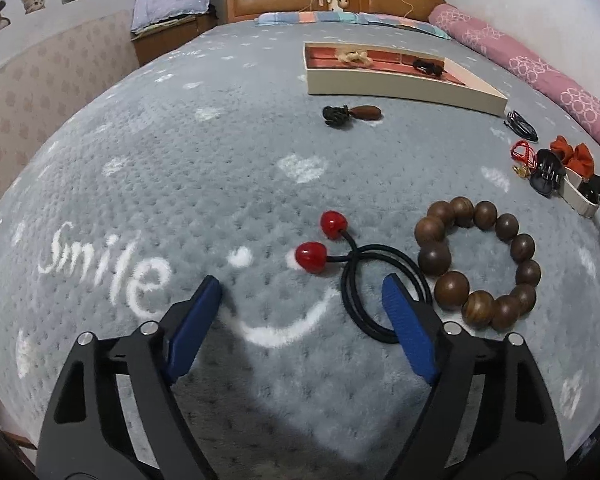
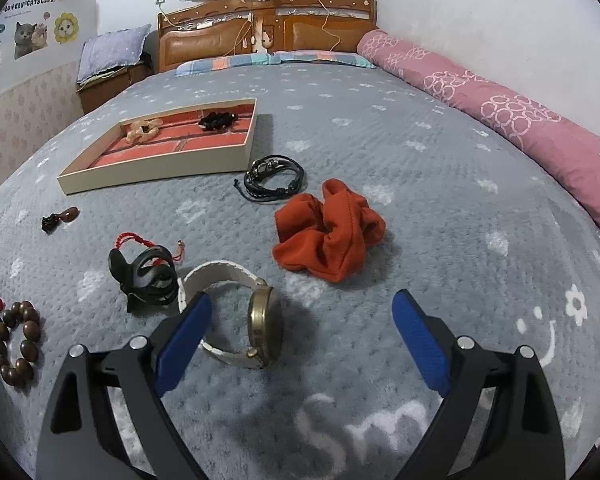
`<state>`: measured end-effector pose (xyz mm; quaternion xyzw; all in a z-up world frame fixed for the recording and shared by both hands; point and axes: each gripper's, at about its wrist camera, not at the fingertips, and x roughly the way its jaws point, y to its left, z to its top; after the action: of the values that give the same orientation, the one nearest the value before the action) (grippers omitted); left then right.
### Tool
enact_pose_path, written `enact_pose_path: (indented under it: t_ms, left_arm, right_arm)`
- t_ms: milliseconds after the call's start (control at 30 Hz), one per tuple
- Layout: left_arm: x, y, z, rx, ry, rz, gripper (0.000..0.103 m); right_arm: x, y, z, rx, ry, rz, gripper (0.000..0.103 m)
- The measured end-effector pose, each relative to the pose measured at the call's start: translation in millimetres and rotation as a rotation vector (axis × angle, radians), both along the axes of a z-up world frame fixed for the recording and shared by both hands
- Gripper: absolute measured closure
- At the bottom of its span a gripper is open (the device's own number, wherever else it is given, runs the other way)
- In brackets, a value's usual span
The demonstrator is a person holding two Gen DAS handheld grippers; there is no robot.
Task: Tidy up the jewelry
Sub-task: 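Grasp the red-bead hair tie with the left tool while the right tool grasps the white watch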
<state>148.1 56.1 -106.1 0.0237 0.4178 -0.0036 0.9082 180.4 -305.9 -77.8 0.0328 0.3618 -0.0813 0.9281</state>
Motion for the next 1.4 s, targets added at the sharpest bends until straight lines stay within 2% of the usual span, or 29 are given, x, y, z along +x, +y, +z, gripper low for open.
enact_pose_path:
  t_ms: [400, 567, 633, 767, 967, 1067, 1200, 1400]
  left_arm:
    - [24, 6, -3, -0.065, 0.034, -0.009, 0.024]
    - [28, 5, -2, -0.063, 0.029, -0.015, 0.031]
    - [29, 5, -1, -0.06, 0.028, -0.015, 0.036]
    - [28, 7, -1, -0.072, 0.024, -0.008, 0.04]
    - [25, 13, 1, -0.084, 0.012, 0.013, 0.057]
    - [24, 15, 2, -0.093, 0.012, 0.012, 0.064]
    - [22, 16, 3, -0.1, 0.013, 0.017, 0.07]
    - [20, 17, 4, -0.11, 0.009, 0.017, 0.085]
  right_arm:
    - [13, -5, -13, 0.037, 0.054, -0.003, 0.013]
    - [16, -2, -17, 0.023, 0.08, -0.002, 0.014]
    - [18, 2, -18, 0.02, 0.095, 0.009, 0.02]
    - [21, 9, -23, 0.036, 0.129, 0.047, 0.038]
    - [19, 15, -23, 0.076, 0.14, 0.08, 0.068]
    - [19, 17, -24, 0.071, 0.145, 0.081, 0.071]
    - [17, 14, -23, 0.077, 0.142, 0.066, 0.084]
    - [15, 8, -23, 0.096, 0.132, 0.067, 0.087]
